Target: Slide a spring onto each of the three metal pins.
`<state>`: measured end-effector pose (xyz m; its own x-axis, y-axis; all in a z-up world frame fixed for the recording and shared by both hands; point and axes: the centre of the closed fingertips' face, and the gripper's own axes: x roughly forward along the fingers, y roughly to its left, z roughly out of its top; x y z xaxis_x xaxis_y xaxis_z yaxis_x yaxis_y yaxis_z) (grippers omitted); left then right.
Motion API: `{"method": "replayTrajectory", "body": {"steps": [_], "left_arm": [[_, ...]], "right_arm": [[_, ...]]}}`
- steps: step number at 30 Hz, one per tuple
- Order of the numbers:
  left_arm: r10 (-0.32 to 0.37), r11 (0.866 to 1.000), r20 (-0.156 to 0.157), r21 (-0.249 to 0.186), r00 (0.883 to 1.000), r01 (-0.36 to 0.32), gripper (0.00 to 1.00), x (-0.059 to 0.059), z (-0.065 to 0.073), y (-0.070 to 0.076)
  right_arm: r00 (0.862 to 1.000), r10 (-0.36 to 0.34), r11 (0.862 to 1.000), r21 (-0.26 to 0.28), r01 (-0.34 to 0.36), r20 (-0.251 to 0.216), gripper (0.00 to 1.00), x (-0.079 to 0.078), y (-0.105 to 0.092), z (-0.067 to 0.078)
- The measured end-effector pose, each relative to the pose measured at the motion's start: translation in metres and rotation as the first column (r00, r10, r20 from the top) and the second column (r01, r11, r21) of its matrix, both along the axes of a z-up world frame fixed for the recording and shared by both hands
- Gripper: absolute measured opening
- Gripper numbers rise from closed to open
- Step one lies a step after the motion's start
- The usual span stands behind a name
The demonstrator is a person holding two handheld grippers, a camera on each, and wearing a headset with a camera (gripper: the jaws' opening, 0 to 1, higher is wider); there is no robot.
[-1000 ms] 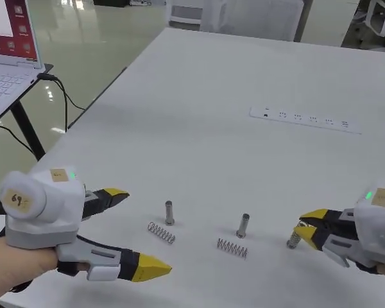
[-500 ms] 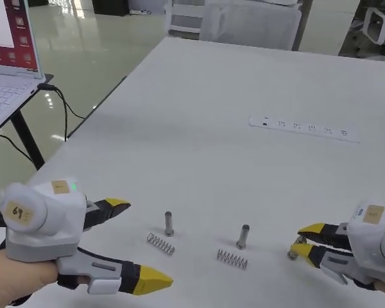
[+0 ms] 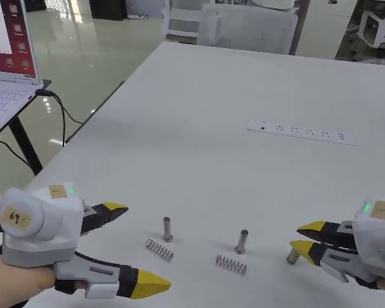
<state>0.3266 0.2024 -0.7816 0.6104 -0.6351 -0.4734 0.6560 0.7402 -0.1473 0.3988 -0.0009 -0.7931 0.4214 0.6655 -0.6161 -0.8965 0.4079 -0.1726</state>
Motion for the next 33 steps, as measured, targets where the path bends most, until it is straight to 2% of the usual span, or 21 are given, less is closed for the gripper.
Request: {"method": "replayTrajectory", "body": {"steps": [7,16,25,33], "left_arm": [[0.005,1.000,0.000,0.003,1.000,-0.005,0.96,-0.002,0.001,0.000],[0.009,1.000,-0.003,0.005,1.000,-0.009,0.96,-0.002,0.000,0.002],[0.008,1.000,-0.005,0.007,1.000,-0.008,0.96,-0.002,0.000,0.000],[0.007,1.000,-0.007,0.010,1.000,-0.007,0.96,-0.002,-0.001,0.001]], "right_arm": [[1.000,-0.011,0.999,0.035,0.012,-0.007,0.10,-0.004,-0.002,0.009],[1.000,-0.001,0.998,0.065,0.001,-0.006,0.10,-0.016,0.001,0.019],[1.000,0.015,0.997,0.078,-0.013,-0.025,0.10,-0.027,0.004,0.018],[0.997,0.043,0.997,0.070,-0.039,-0.062,0.09,-0.040,0.007,0.006]]}}
